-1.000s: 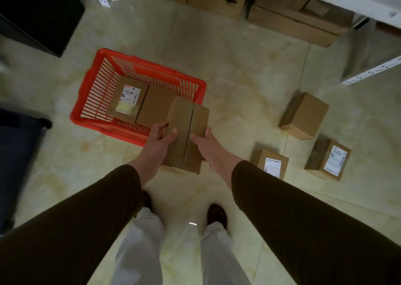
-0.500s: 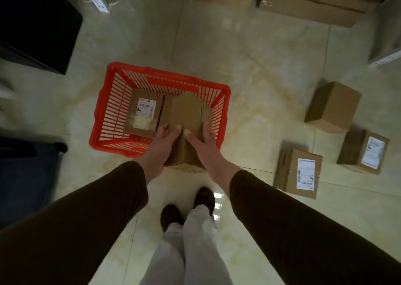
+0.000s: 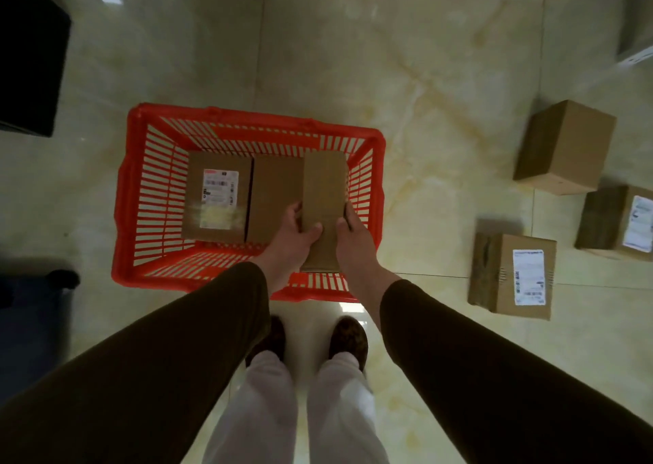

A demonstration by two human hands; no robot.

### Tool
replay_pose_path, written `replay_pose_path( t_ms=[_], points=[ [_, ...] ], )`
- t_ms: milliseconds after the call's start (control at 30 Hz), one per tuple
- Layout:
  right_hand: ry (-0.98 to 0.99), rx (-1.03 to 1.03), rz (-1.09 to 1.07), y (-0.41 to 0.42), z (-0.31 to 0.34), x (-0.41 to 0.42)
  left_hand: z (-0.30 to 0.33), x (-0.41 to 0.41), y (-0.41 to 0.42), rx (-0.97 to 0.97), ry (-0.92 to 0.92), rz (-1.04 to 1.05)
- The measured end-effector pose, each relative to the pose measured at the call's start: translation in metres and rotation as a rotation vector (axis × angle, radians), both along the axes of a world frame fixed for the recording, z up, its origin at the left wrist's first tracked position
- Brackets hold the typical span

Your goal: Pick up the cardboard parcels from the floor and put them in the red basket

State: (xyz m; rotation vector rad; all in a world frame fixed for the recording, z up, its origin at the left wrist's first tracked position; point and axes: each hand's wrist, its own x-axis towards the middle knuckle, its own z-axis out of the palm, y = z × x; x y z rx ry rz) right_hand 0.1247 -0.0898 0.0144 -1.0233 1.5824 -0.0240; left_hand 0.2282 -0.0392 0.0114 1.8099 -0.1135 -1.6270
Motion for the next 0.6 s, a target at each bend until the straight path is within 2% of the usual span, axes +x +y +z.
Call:
replay_pose_path(
  t_ms=[367, 600],
  points=[
    [0.201, -0.094, -0.016, -0.004, -0.051, 0.013, -0.063, 0.0, -0.004, -0.02, -0.121, -0.207],
    [0.134, -0.058, -0.094, -0.011, -0.065, 0.022, -0.097, -0.004, -0.01, -0.024, -0.194, -0.283]
  ],
)
